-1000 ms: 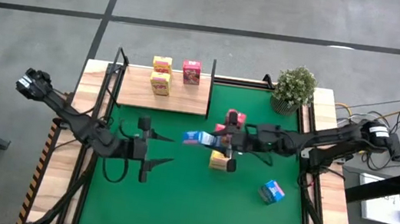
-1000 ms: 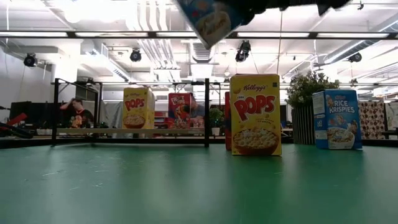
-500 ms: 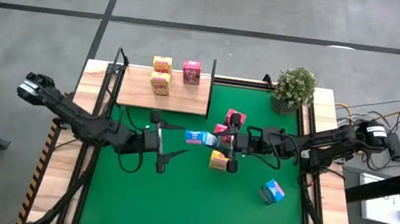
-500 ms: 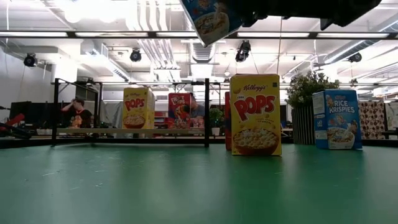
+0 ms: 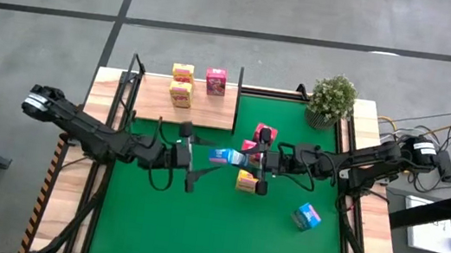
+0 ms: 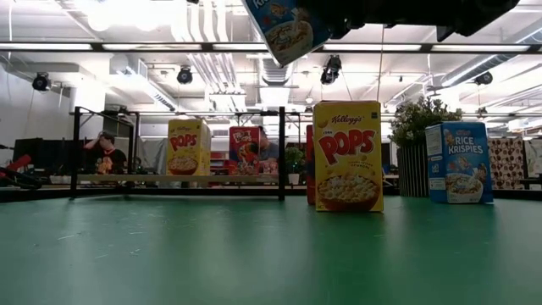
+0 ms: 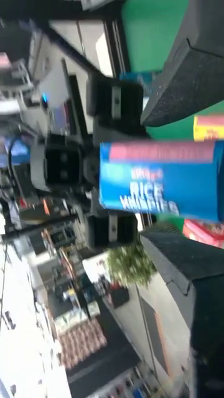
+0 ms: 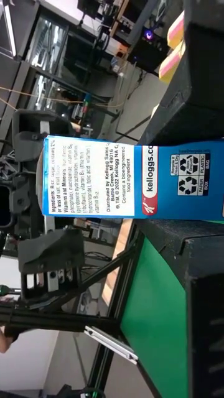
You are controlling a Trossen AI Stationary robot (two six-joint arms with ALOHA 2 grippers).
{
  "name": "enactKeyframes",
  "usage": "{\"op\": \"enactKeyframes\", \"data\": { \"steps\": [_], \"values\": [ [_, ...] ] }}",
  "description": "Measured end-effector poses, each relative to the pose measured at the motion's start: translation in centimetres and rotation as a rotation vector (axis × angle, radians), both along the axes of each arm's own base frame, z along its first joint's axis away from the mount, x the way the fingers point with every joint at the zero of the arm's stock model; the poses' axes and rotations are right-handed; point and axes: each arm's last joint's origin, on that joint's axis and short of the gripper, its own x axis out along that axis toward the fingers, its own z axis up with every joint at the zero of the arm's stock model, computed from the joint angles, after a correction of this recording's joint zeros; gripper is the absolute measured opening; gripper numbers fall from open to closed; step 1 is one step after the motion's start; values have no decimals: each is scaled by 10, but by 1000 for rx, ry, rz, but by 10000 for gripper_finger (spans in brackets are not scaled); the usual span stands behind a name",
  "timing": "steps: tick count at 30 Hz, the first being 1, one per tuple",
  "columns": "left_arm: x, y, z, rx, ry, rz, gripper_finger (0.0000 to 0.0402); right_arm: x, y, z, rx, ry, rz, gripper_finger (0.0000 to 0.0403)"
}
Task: Stack cereal on shelf
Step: Put the middle blue cereal box on the shelf
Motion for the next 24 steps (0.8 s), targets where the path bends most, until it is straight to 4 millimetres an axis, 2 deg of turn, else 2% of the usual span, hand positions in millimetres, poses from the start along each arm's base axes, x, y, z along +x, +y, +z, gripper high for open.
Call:
{"op": "enactKeyframes", "data": {
  "steps": [24],
  "values": [
    [0,1,-1,-12,13,-8,175,0,0,0,0,0,2,146]
  ]
}}
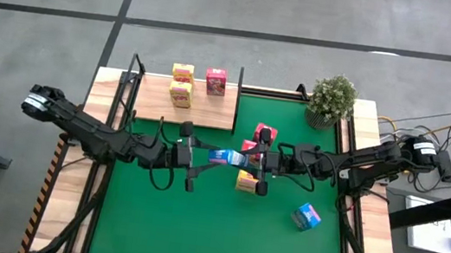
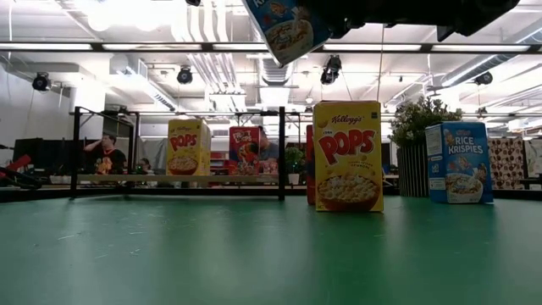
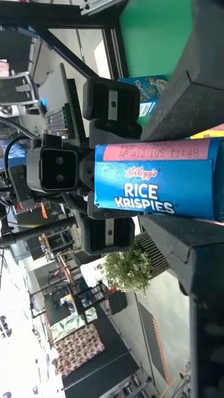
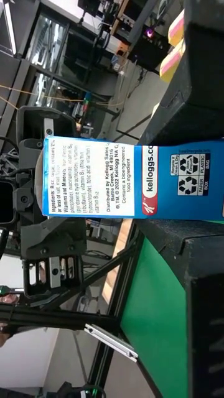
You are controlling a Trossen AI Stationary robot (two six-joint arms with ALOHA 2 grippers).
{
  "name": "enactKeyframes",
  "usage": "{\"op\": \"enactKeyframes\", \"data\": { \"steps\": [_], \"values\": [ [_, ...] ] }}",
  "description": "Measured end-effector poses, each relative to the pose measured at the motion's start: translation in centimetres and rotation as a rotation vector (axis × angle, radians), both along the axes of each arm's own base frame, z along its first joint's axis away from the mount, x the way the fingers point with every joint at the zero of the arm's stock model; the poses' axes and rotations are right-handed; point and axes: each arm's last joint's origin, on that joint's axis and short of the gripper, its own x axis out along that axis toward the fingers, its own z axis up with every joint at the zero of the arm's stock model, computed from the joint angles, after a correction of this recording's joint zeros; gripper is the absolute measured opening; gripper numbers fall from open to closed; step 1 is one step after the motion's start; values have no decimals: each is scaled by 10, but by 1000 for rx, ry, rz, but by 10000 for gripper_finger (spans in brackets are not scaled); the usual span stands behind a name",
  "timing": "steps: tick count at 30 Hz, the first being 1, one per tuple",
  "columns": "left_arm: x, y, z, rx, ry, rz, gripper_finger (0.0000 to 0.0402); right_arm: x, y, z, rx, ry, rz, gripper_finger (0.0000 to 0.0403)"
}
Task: Stack cereal on shelf
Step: Put the middle blue cereal box on the shelf
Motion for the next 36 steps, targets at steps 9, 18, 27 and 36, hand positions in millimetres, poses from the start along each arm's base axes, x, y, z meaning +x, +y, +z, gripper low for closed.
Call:
{"op": "enactKeyframes", "data": {
  "steps": [9,18,27,36],
  "values": [
    [0,0,0,0,0,1,158,0,0,0,0,0,1,146],
    [0,0,0,-6,1,-1,157,1,1,-2,22,24,4,192],
    [0,0,0,-8,-3,-1,157,1,1,-2,36,25,5,255],
    [-15,4,10,-31,17,3,157,-4,0,6,71,-4,-1,278]
  ]
}}
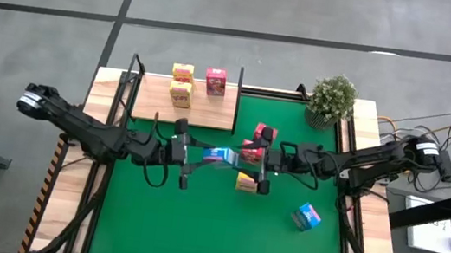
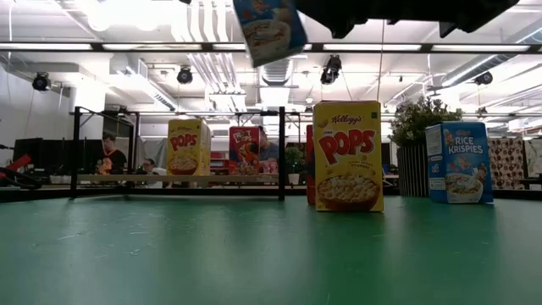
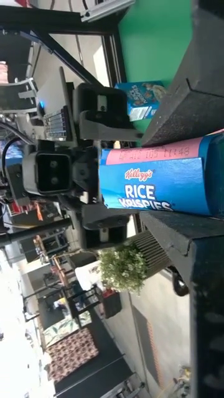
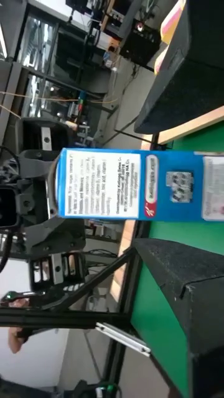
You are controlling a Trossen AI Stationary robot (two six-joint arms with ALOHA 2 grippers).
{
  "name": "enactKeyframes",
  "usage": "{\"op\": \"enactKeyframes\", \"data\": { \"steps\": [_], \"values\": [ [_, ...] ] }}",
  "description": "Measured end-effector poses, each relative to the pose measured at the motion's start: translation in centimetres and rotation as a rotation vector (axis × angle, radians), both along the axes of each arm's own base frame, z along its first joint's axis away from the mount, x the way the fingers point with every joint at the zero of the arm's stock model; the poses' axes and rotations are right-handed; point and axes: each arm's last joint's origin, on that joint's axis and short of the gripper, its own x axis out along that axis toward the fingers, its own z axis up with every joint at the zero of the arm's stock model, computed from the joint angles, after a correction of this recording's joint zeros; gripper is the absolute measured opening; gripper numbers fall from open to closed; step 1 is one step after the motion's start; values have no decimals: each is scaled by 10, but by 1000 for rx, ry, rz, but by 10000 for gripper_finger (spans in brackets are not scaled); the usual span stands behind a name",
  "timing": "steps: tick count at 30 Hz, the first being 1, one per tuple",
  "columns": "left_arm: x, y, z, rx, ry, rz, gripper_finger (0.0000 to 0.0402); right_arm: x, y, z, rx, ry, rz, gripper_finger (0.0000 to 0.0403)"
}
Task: Stack cereal on shelf
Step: Put the middle blue cereal box on the shelf
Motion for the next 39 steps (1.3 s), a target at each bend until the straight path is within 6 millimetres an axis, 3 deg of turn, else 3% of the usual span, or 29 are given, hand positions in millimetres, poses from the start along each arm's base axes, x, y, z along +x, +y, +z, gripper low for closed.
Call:
{"op": "enactKeyframes", "data": {
  "steps": [9,16,23,32,39],
  "values": [
    [-48,16,15,23,146,86,157,-7,-3,10,3,-29,-80,270],
    [-100,41,37,59,262,470,157,-7,-3,9,0,-18,-79,271],
    [-137,63,26,-11,261,786,157,-7,-3,9,-6,-15,-79,267],
    [-142,79,9,-75,242,965,157,-7,-3,9,-8,-14,-80,267],
    [-140,93,-25,-126,275,1096,157,-7,-3,8,-1,-12,-79,267]
  ]
}}
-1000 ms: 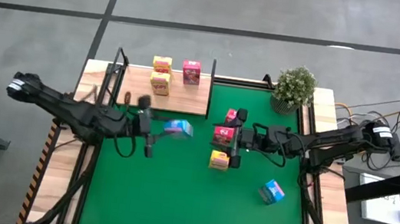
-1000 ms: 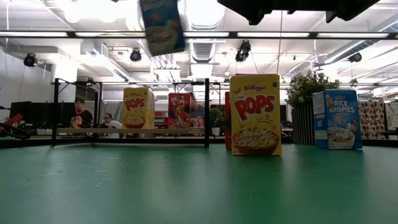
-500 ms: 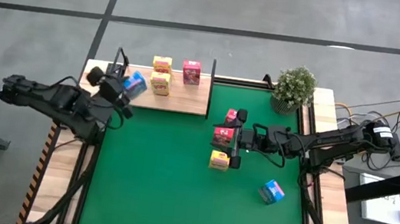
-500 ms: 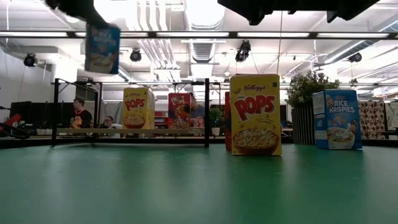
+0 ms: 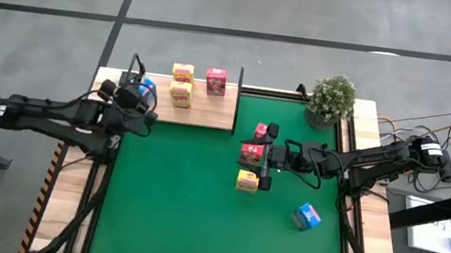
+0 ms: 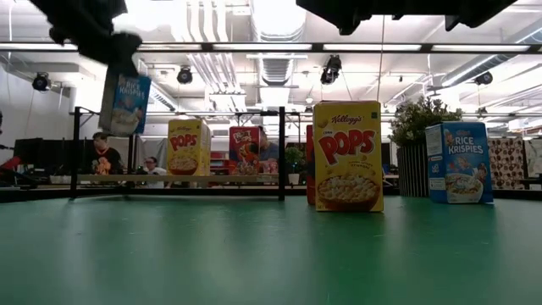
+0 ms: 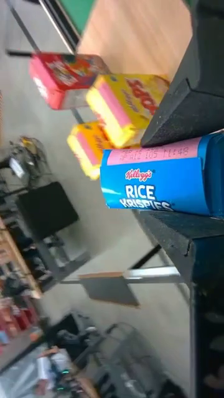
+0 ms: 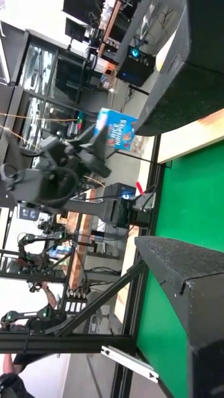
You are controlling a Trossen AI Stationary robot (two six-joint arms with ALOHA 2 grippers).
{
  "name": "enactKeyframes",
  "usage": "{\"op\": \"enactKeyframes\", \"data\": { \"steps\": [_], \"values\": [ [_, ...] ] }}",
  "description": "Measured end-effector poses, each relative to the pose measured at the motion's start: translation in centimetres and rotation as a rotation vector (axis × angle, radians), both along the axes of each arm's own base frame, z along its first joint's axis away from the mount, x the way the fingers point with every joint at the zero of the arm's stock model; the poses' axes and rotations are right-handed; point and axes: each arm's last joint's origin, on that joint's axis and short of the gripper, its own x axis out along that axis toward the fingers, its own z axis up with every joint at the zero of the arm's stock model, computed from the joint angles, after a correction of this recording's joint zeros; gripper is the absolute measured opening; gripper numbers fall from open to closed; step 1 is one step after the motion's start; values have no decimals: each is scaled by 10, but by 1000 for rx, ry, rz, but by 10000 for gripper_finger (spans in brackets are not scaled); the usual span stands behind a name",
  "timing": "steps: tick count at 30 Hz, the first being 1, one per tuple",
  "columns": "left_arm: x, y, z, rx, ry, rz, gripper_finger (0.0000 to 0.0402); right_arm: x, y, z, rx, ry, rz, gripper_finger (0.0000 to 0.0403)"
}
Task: Stack cereal on shelf
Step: Put the middle blue cereal box on the shelf
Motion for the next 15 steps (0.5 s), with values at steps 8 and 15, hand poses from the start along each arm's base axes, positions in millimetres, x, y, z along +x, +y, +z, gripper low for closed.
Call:
{"op": "enactKeyframes", "data": {
  "steps": [8,15],
  "values": [
    [4,3,-36,-38,-61,43,157,0,0,-1,5,15,1,263],
    [3,5,-54,10,-85,102,157,0,0,-2,5,19,12,263]
  ]
}}
